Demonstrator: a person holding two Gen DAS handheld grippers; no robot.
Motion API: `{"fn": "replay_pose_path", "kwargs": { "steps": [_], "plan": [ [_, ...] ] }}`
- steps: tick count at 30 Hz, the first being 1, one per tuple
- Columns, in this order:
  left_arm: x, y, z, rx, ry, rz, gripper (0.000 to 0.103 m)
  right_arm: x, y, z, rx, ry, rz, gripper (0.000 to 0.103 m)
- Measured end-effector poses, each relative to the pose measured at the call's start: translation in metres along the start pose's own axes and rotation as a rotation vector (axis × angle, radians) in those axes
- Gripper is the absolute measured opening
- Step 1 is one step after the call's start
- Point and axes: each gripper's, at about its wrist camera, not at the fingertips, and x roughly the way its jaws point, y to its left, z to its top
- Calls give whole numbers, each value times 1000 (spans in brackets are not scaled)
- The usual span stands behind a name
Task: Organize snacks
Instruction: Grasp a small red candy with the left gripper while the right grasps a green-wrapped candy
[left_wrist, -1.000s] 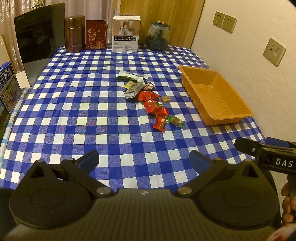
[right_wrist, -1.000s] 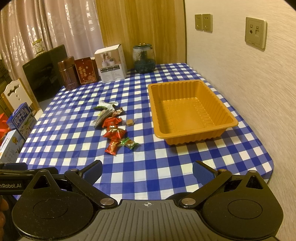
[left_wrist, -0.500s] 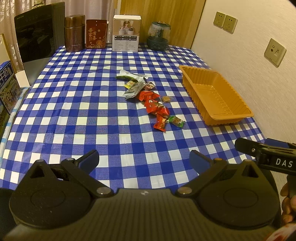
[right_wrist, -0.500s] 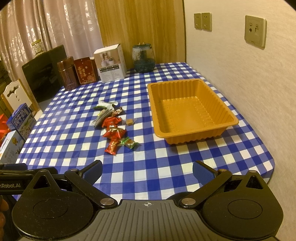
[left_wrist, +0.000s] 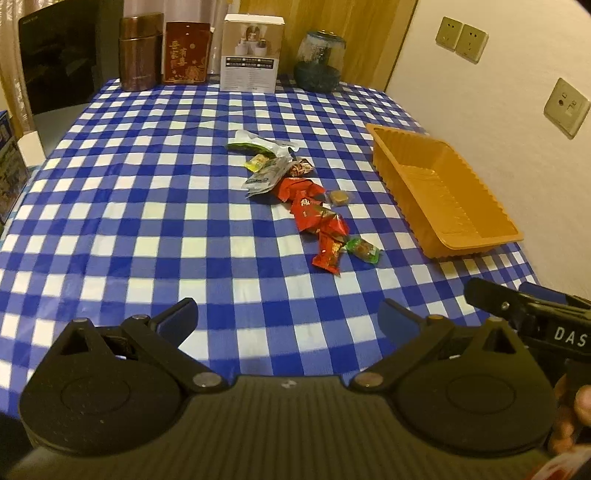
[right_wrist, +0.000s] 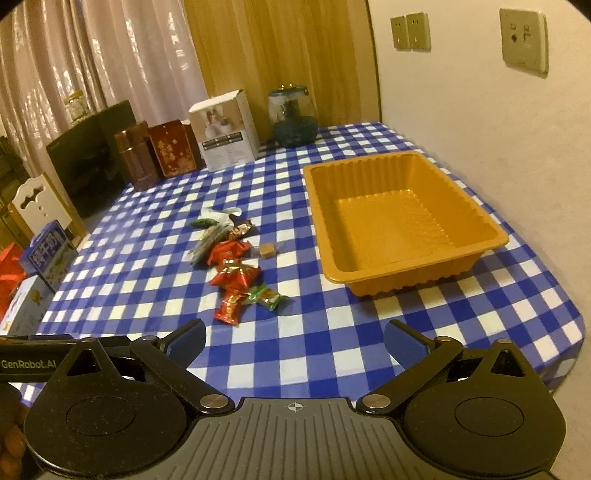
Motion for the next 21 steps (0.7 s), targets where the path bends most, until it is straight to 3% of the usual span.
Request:
{"fn": "replay_pose_path", "kwargs": {
  "steps": [1, 2, 7, 15, 21],
  "plan": [
    [6, 1, 1, 12, -1, 1, 102, 6, -2, 0, 1, 10, 2, 86],
    [13, 1, 2, 22, -5, -3, 102, 14, -4, 0, 6, 26, 7, 81],
    [52, -1, 8, 59, -16, -45, 92, 46, -15, -6, 18, 73, 18, 70],
    [106, -19, 20, 127, -31, -87, 76, 80, -26, -6, 26, 97, 18, 65],
    [137, -30, 24, 195, -27, -94, 51, 96, -32, -4, 20, 98, 12, 65]
  ]
}}
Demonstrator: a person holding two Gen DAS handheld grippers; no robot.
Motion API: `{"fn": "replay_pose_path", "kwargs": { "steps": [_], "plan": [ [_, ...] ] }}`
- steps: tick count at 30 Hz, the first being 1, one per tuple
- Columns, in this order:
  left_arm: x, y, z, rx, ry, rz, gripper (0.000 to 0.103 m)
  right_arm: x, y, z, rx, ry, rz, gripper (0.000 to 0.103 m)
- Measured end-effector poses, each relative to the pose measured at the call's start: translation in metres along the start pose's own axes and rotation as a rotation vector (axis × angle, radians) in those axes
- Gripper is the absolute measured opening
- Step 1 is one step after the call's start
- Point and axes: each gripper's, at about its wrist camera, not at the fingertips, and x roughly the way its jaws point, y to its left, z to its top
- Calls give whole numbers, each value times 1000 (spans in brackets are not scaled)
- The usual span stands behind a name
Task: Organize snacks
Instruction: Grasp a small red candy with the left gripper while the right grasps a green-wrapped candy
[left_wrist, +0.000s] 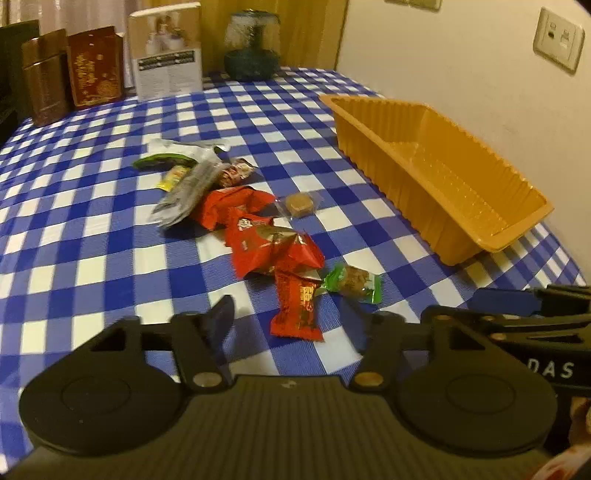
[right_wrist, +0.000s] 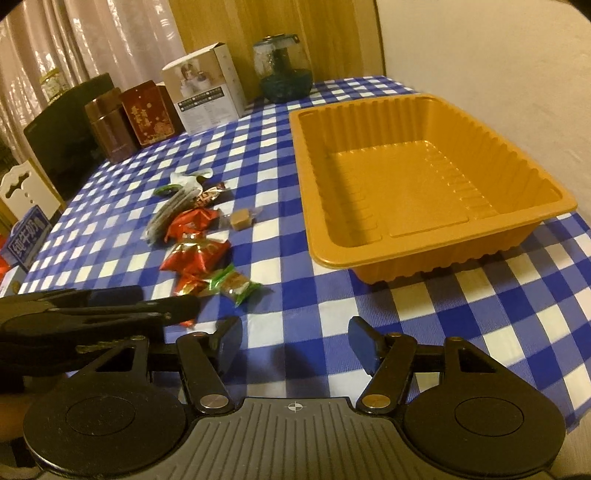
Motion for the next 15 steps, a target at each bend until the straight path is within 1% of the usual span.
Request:
{"fn": "replay_pose_path", "kwargs": {
  "steps": [1, 2, 3, 4, 5, 10, 15],
  "plan": [
    [3, 0, 1, 6, 0, -3, 44, 2, 0, 0, -5, 1, 1, 64],
    [5, 1, 1, 15, -1, -5, 39, 4, 0, 0, -9, 1, 2, 64],
    [7, 2, 1, 24, 1, -4, 31, 6, 1, 0, -13, 2, 8, 64],
    [7, 3, 1, 27, 0, -4, 26, 8, 2, 0, -18, 4, 17, 64],
    [6, 5, 0, 27, 1, -2, 23, 10, 3, 0, -26, 3, 28, 64],
    [-9, 25, -6, 4, 5, 19, 21, 25, 19, 4, -93, -7, 79, 62],
    [-22, 43, -11, -35, 4, 37, 21, 45, 33, 10, -167, -32, 69, 59]
  ]
}}
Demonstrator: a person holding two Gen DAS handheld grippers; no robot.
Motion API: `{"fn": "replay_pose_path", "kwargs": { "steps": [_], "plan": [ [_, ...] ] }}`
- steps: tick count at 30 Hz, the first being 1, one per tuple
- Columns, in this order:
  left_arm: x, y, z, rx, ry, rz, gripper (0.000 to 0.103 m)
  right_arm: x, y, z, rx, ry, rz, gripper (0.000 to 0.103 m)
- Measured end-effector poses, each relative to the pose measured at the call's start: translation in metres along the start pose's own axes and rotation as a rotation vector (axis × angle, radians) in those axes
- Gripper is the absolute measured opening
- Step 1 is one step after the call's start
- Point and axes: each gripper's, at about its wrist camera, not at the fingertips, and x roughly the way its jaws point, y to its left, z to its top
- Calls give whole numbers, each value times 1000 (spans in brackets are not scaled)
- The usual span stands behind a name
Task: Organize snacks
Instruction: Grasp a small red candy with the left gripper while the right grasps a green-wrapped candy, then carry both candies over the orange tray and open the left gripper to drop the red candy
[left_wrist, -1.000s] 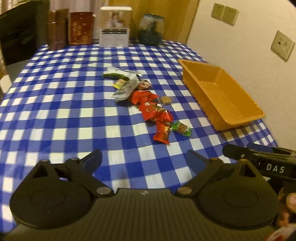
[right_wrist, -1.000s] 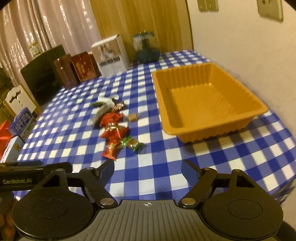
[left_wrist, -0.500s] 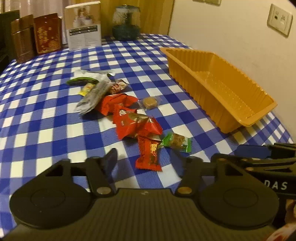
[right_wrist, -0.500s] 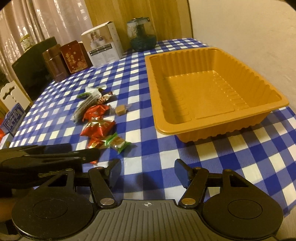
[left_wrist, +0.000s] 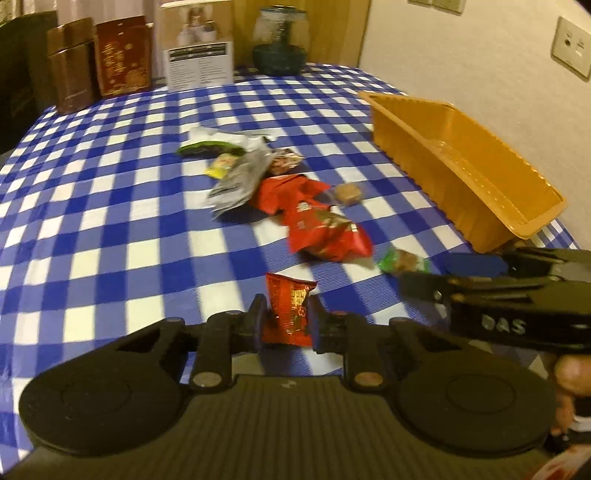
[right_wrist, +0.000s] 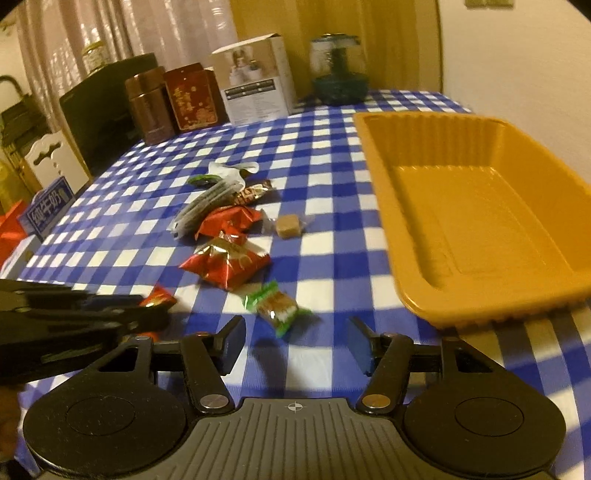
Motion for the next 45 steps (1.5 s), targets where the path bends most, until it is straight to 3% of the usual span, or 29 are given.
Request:
{"fn": "replay_pose_path", "kwargs": {
  "steps": [6, 14, 24, 28, 39, 40, 43, 45],
  "plan": [
    [-7, 7, -2, -33, -7, -12, 20, 13, 20, -4, -125, -25, -52, 58],
    [-10, 5, -9, -46, 1, -26, 18, 12, 29, -8, -163, -32, -47, 27],
    [-8, 2, -13, -9, 2, -5, 19, 15, 35, -7, -189, -31, -41, 27],
    [-4, 3, -16, -8, 14, 5, 21, 17, 36, -7, -203, -40, -44, 32],
    [-3, 8, -16, -14, 12, -12, 20, 23, 40, -7, -232, -61, -38, 35],
    [-3, 9, -16, -20, 12, -13, 20, 23, 41, -7, -236, -60, -34, 34],
    [-4, 10, -16, -36, 15, -14, 19, 23, 45, -6, -243, -47, -27, 21],
    [-5, 9, -16, -39, 19, -14, 19, 21, 47, -6, -239, -38, -25, 21]
  ]
}}
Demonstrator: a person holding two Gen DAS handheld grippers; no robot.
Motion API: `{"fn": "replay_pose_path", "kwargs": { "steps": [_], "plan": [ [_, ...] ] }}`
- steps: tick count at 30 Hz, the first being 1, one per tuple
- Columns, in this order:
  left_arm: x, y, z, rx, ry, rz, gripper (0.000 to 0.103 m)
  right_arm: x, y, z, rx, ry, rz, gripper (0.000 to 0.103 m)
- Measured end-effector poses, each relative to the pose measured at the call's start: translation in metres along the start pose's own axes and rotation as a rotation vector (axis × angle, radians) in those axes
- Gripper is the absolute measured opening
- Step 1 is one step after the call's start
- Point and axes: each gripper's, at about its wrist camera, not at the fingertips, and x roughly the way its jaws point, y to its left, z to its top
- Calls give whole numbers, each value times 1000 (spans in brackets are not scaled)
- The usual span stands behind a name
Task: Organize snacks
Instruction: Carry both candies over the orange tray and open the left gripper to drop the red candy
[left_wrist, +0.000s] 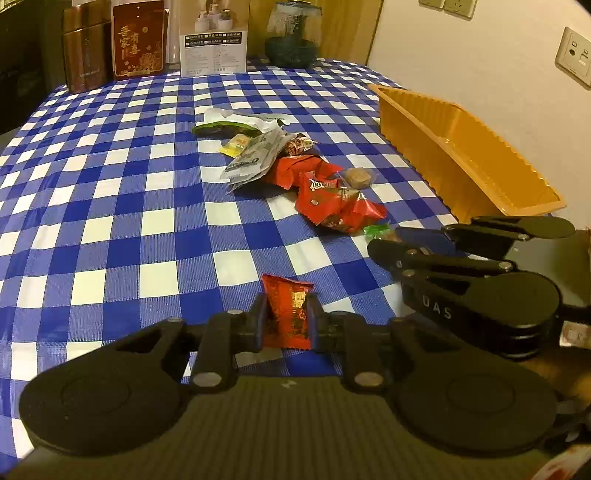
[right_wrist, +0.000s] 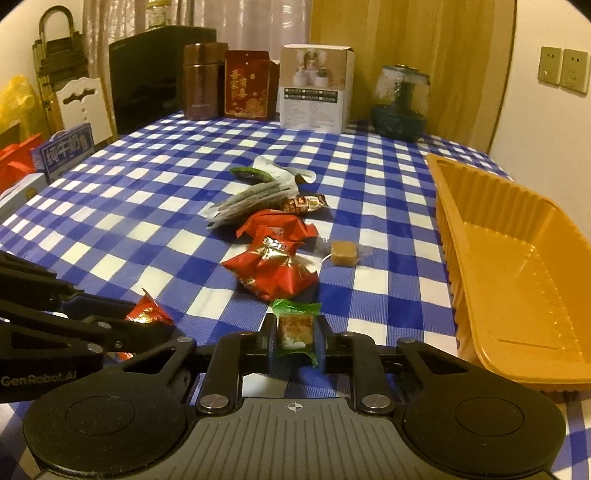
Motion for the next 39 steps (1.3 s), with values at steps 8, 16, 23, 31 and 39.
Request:
{"fn": "replay_pose_path", "kwargs": {
  "steps": [8, 16, 23, 31, 39],
  "plan": [
    [-18, -5, 2, -13, -19, -3, 19, -30, -1, 8, 47, -30, -7, 21],
    [-46, -25, 19, 4, -73, -36, 19, -82, -19, 21, 133, -71, -60, 21],
    [-55, -60, 44, 42, -111, -105, 19, -123, -66, 36, 232, -111, -154, 21],
    [-42, -113, 77, 94, -133, -184, 19, -140, -130, 31, 323, -125, -239, 21],
    [-14, -158, 96, 144, -124, -219, 19, -137, -174, 20, 381, -118, -271, 21]
  ]
}}
